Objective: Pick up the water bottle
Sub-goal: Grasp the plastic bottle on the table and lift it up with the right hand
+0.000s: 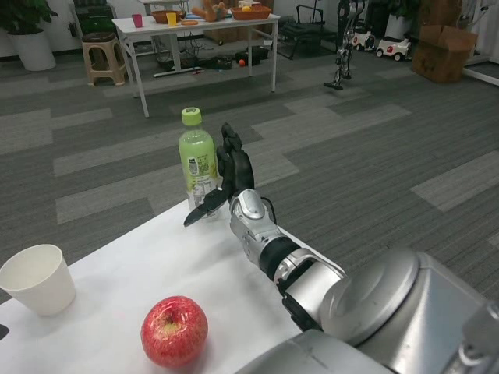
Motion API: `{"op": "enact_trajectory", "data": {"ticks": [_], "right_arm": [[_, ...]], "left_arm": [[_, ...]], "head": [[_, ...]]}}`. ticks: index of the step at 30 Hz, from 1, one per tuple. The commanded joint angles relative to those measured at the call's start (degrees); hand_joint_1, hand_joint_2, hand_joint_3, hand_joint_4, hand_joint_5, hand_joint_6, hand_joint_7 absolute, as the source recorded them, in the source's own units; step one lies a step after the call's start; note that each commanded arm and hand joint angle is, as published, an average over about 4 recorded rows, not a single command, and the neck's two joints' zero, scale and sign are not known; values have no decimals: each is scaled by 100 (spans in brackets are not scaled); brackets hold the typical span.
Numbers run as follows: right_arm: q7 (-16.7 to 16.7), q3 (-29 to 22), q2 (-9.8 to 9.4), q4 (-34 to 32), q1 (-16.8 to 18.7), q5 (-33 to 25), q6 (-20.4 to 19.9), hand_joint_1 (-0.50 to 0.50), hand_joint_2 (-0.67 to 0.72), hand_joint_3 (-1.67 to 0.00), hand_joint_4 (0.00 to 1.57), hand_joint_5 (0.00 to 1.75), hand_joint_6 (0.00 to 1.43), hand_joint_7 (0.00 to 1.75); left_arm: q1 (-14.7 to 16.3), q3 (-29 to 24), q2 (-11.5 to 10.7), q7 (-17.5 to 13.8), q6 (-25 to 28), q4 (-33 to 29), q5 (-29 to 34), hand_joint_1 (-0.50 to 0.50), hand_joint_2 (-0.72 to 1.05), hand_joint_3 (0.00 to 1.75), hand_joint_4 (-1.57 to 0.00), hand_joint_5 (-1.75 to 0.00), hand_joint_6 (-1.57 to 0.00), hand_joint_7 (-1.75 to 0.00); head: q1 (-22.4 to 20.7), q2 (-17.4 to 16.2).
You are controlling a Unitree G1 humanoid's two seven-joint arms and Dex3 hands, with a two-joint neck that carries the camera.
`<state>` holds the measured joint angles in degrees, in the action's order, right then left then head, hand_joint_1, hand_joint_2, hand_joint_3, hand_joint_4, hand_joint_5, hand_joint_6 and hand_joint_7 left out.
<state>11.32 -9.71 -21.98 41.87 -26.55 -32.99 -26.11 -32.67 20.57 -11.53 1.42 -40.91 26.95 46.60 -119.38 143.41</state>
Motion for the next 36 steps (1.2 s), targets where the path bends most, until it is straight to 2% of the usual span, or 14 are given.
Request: {"op": "enact_trajectory", "data": {"ticks": [1,11,16,25,33,36], "right_arm": [[46,-39,-101,203,-246,30,-39,-46,60,0,0,0,0,0],[184,-39,-287,895,-443,243,97,-46,58,0,0,0,0,0],[186,-39,-298,1176,-566,353,191,-46,53,0,0,0,0,0],[186,-17,-281,1236,-676,579,356,-46,33,0,0,0,0,0],[177,5,-213,1236,-771,785,479,-46,22,0,0,0,0,0],[173,5,-193,1236,-790,886,523,-46,17,0,0,0,0,5]], "left_arm": [[-64,-26,-16,25,-49,25,7,-50,-72,9,0,0,0,0],[-86,-13,-25,34,-40,30,7,-50,-72,9,0,0,0,0],[-93,-6,-25,43,-31,30,7,-50,-72,9,0,0,0,0],[-99,0,-25,47,-31,30,-2,-50,-72,9,0,0,0,0],[-88,0,-25,50,-38,30,0,-50,-72,9,0,0,0,0],[-77,-4,-25,52,-40,30,7,-50,-72,9,0,0,0,0]], "head": [[-30,18],[-72,39],[-75,45],[-88,71],[-132,107],[-148,117]]}}
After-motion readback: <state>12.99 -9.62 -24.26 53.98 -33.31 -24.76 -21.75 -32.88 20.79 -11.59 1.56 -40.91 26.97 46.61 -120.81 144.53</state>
